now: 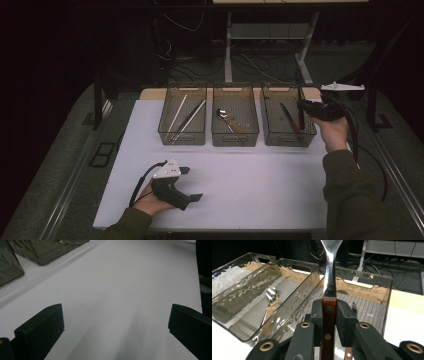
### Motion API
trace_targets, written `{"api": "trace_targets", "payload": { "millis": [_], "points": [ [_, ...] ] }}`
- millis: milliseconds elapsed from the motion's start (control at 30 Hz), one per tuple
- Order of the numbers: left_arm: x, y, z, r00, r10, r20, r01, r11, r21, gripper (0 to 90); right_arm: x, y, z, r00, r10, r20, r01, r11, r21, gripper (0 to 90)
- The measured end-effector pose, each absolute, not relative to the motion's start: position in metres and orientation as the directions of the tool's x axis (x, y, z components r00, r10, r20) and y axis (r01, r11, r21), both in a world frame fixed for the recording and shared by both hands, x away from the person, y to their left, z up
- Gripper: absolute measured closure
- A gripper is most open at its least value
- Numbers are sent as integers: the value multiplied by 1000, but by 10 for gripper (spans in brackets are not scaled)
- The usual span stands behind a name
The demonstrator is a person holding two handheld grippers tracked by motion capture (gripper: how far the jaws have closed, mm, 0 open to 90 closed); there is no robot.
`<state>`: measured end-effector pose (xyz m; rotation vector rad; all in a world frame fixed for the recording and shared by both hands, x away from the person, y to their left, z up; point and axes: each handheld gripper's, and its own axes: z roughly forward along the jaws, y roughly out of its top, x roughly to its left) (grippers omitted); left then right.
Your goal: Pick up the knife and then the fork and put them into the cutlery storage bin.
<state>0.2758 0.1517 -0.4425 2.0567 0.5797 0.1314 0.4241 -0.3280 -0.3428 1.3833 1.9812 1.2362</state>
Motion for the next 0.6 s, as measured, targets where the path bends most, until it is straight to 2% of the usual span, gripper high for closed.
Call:
{"api": "trace_targets", "payload": {
  "millis": [267, 600],
  "points": [
    [276, 152, -442, 882, 449, -140, 350, -426, 835, 0, 441, -325, -362, -376, 914, 154, 580, 102, 808, 776],
    [276, 152, -442, 885, 445, -137, 344, -425, 837, 0, 455, -321, -379, -363, 922, 134, 665, 156, 730, 775]
  ]
}}
